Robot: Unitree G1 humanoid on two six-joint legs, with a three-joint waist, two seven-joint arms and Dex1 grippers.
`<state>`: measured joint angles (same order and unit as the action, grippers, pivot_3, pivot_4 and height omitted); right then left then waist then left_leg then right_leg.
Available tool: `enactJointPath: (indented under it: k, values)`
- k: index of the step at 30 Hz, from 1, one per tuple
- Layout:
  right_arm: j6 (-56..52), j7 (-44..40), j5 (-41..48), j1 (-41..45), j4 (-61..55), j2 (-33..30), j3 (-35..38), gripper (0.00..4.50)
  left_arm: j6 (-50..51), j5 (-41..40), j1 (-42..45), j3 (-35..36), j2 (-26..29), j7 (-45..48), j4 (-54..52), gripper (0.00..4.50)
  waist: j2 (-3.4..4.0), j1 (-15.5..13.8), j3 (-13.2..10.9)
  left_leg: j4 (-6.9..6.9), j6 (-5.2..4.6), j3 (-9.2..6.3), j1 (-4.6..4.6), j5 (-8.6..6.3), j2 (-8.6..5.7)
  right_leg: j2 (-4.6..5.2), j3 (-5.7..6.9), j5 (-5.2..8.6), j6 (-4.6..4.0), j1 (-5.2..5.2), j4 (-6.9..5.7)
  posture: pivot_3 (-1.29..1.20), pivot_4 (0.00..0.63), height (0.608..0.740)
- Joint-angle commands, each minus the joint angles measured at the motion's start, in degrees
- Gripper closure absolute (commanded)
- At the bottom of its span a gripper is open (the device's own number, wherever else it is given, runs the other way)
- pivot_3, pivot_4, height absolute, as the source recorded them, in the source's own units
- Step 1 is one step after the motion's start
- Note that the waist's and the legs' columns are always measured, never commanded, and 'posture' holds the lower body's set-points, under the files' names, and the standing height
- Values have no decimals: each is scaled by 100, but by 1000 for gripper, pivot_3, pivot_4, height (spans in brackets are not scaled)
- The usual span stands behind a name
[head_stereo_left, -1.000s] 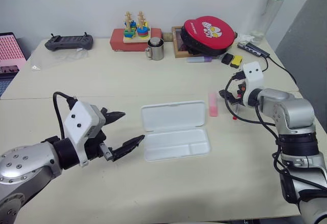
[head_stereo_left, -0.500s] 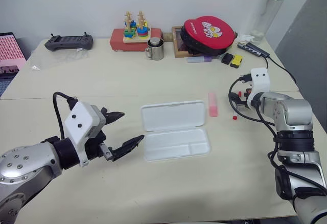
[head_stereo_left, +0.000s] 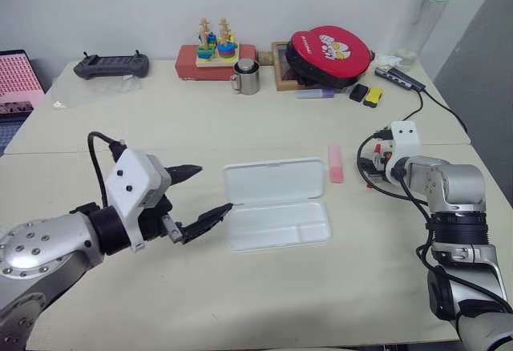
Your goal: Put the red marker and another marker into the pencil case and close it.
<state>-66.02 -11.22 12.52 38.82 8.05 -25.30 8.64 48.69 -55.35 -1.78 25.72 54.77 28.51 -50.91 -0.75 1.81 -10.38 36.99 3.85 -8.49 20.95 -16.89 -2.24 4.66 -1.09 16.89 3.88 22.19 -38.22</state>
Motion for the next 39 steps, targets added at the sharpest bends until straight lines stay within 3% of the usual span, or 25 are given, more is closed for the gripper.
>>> enactJointPath:
  k: [1,3,7,18,28,34,39]
  values:
    - [-77,28,-11,-85,-105,-26,113,189,-26,118,366,-355,34,-273,-83,0,0,3,0,0,0,1,-2,0,0,0,-2,0,0,0,-1,0,150,740]
    - [-118,26,-9,-125,-152,-22,112,522,-59,363,548,-612,24,-411,-73,0,0,4,1,0,1,0,-1,1,0,-1,0,0,0,0,-1,0,150,740]
    - [-318,-1,43,-174,-338,0,109,1627,-7,434,720,-870,-76,-575,-63,0,0,5,1,0,1,0,-2,1,2,-3,-1,0,0,1,-1,0,150,740]
    - [-674,-118,137,-182,-721,56,89,4146,-62,621,583,-905,-100,-489,-49,0,0,7,1,1,0,0,-3,1,2,-4,-2,0,0,2,-10,0,150,740]
    - [-514,-494,195,-233,-1020,-162,-135,4234,-89,659,478,-826,-124,-405,-33,0,0,7,0,4,-17,-1,-9,1,2,-4,-3,0,0,8,-43,0,150,740]
    - [-378,-1565,596,-49,-1730,-1106,-511,4234,-99,645,305,-568,-77,-279,-7,0,14,7,-9,5,-23,0,-6,0,0,-4,-6,1,0,10,-42,0,150,740]
    - [-204,-3261,1498,48,-2564,-2201,-604,4234,-126,643,-38,-337,-90,-122,-58,0,18,6,-13,1,-26,-1,-4,-2,4,-7,-5,1,0,12,-37,0,150,740]
